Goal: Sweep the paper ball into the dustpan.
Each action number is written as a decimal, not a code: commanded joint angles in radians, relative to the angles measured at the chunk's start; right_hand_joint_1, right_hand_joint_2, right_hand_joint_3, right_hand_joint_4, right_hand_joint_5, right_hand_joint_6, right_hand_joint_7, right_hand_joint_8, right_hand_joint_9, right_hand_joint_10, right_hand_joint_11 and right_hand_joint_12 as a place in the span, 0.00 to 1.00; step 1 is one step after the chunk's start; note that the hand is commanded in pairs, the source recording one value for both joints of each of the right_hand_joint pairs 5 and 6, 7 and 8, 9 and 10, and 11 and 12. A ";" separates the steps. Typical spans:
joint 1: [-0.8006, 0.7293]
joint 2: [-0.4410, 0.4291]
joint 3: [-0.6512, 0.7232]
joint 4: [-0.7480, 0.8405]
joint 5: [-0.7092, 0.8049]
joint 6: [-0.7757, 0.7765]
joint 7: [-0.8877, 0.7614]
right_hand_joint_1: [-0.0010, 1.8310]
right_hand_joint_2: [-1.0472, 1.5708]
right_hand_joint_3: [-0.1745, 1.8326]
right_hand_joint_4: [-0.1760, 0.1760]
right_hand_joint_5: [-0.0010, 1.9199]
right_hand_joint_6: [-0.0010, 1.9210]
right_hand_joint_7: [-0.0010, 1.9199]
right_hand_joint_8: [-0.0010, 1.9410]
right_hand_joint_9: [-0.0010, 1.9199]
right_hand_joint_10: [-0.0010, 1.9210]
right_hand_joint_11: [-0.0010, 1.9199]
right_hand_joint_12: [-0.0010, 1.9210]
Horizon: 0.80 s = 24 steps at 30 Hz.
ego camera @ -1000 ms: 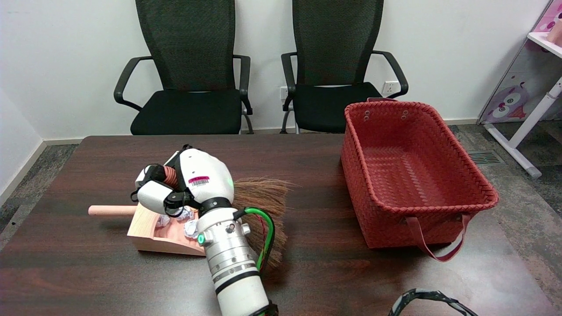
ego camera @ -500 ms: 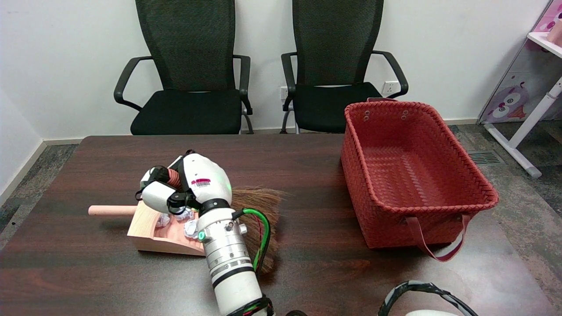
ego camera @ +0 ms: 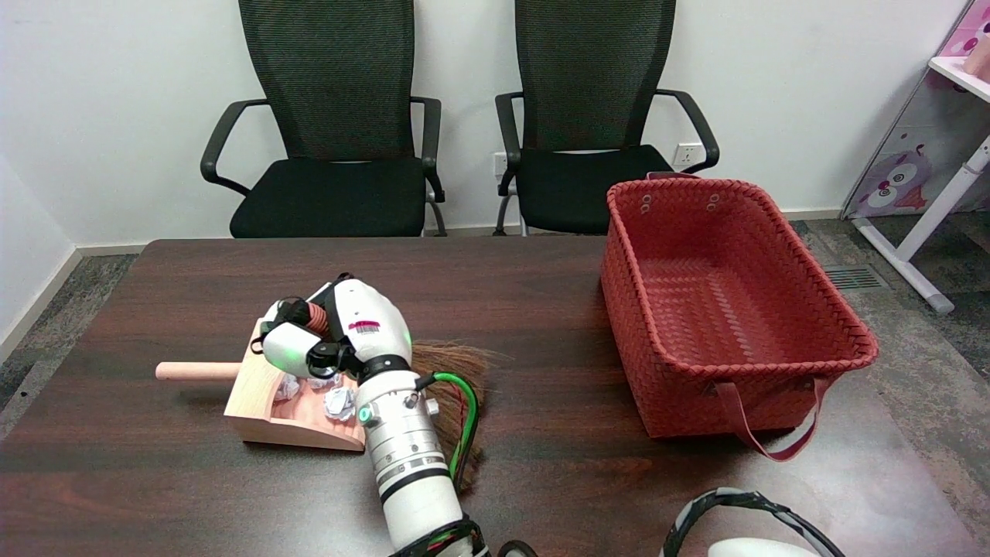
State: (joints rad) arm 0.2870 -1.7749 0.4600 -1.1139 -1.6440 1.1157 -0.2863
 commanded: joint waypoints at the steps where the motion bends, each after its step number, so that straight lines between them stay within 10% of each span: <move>1: 0.054 0.008 -0.009 0.140 -0.065 -0.028 0.415 0.46 1.00 1.00 0.65 1.00 1.00 1.00 0.99 1.00 1.00 1.00 1.00; 24: 0.164 0.041 0.000 0.229 -0.271 -0.074 1.382 0.44 0.83 1.00 0.45 1.00 1.00 1.00 0.99 1.00 1.00 1.00 1.00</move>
State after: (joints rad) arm 0.3614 -1.7589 0.4528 -0.9552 -1.7689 1.0599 0.4401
